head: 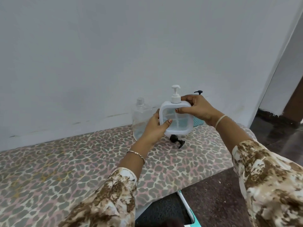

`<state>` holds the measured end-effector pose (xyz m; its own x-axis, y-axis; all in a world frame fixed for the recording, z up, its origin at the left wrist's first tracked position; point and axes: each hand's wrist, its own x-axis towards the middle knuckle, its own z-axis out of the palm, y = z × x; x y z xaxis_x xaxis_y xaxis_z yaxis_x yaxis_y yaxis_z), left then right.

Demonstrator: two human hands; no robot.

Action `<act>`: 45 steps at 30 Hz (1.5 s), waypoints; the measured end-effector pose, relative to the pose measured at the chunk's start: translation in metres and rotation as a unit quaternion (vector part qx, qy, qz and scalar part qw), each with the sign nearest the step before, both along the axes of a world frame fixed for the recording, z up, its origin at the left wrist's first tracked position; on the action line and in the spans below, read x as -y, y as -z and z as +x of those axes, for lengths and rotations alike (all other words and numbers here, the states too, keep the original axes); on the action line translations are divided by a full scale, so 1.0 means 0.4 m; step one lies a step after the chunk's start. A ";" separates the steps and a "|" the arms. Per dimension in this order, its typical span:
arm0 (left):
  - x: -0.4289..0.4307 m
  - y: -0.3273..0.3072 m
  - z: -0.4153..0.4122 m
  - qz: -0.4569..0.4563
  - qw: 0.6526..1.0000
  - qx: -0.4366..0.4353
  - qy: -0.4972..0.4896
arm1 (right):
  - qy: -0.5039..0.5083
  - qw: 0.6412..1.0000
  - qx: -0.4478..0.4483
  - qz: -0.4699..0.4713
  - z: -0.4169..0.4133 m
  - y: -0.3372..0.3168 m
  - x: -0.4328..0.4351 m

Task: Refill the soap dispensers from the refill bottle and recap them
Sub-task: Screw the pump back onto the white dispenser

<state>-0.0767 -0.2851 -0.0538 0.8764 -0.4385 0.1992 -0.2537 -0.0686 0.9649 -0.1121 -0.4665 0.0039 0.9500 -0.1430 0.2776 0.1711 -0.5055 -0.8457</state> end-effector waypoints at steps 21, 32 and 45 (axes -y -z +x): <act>0.262 0.092 0.260 0.268 0.949 0.161 0.035 | 0.309 0.950 0.045 -0.023 0.304 0.103 0.176; 0.280 0.144 0.282 0.268 0.939 0.215 -0.013 | 0.313 0.945 -0.025 -0.094 0.345 0.191 0.190; 0.287 0.160 0.275 0.307 0.919 0.241 -0.052 | 0.364 0.868 -0.062 -0.332 0.359 0.196 0.238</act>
<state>0.0332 -0.4000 -0.1177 0.7951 -0.5161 0.3184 -0.6023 -0.6110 0.5137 0.0316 -0.5616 -0.0746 0.7037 -0.5653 0.4305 -0.4688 -0.8246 -0.3165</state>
